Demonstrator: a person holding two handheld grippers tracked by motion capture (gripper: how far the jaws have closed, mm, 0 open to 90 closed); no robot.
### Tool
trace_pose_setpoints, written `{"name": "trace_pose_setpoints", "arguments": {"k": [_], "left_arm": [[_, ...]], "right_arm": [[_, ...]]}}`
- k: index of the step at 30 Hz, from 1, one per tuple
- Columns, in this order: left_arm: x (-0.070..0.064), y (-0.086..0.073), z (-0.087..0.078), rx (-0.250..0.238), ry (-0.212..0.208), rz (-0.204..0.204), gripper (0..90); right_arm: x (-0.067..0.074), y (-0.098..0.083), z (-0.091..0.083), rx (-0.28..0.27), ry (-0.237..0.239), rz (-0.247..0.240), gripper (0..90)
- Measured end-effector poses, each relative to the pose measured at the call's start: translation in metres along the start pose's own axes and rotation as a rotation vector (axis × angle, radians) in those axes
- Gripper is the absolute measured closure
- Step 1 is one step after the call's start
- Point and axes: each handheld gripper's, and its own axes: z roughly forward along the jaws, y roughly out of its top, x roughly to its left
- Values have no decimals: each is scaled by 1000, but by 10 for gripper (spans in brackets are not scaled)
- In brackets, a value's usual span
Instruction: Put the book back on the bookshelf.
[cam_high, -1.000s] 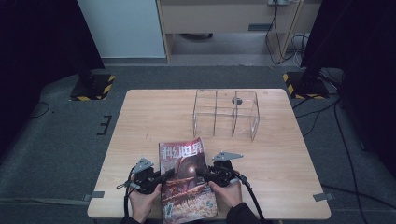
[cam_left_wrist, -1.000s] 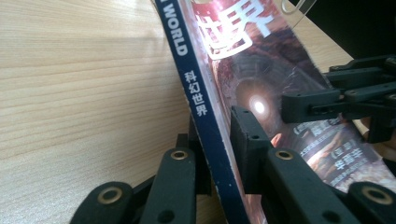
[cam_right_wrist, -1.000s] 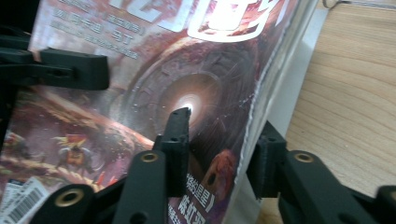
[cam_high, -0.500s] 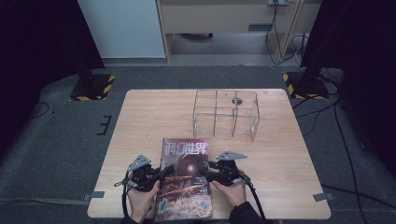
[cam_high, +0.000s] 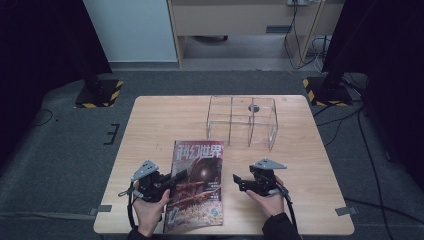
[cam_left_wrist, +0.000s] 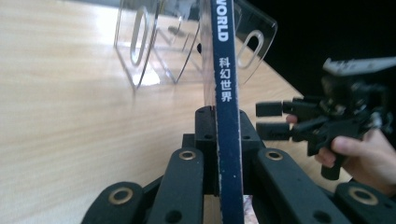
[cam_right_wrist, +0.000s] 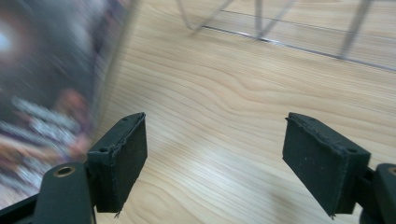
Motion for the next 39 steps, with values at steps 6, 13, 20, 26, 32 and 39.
{"name": "trace_pose_setpoints", "arguments": {"k": [6,13,20,26,32,39], "left_arm": [[-10,21,-3,-27,10,42,837],[-19,43,0,-30,35,97,838],[-21,61,4,-29,64,131,838],[-24,74,10,-50,90,150,838],[-25,89,12,-77,101,157,837],[-28,109,17,-109,117,169,838]], "right_arm": [[-27,-10,-17,5,-76,25,168],[-54,-22,-31,46,-189,31,141],[-70,-30,-43,79,-252,27,121],[-81,-36,-49,112,-290,33,110],[-88,-42,-50,140,-306,24,103],[-88,-45,-48,142,-320,-2,92]]}}
